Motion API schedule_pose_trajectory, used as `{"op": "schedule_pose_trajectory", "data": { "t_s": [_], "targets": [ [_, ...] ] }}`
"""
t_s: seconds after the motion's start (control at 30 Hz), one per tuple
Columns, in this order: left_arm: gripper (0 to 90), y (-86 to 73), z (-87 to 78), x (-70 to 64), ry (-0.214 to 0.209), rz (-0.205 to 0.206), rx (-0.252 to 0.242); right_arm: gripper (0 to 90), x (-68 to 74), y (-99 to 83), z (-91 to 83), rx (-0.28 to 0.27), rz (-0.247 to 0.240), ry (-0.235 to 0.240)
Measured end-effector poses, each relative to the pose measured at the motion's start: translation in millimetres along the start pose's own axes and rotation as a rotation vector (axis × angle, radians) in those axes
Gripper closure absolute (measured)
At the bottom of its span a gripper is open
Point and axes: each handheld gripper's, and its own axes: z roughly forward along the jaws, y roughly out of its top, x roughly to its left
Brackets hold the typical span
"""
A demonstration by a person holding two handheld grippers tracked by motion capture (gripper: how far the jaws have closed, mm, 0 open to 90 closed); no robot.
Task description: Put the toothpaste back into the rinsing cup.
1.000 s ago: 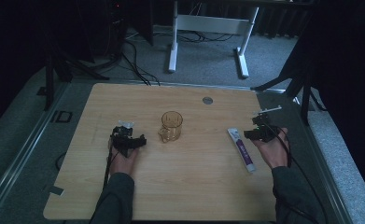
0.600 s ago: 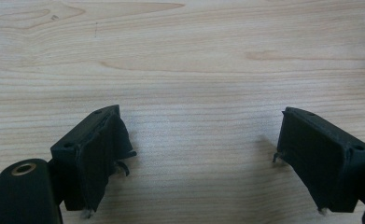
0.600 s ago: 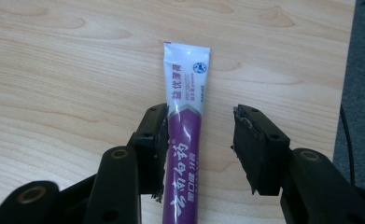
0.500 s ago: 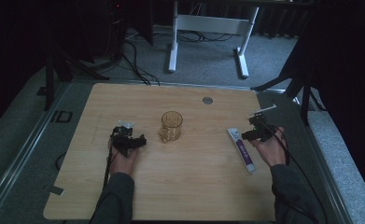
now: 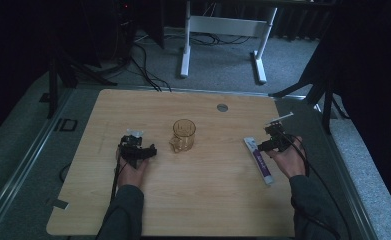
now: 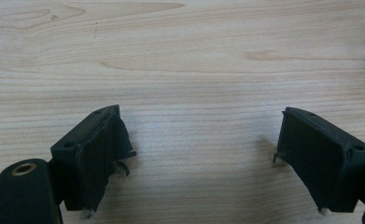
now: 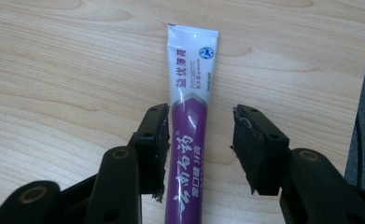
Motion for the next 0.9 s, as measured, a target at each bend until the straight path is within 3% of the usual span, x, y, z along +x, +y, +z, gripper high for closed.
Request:
{"op": "schedule_pose_trajectory", "data": {
  "t_s": [0.9],
  "targets": [
    [14.2,0.0,0.0,0.0,0.0,0.0,0.0,56.4,3.1,1.3,18.6,0.095,-0.01,0.028]
  ]
}}
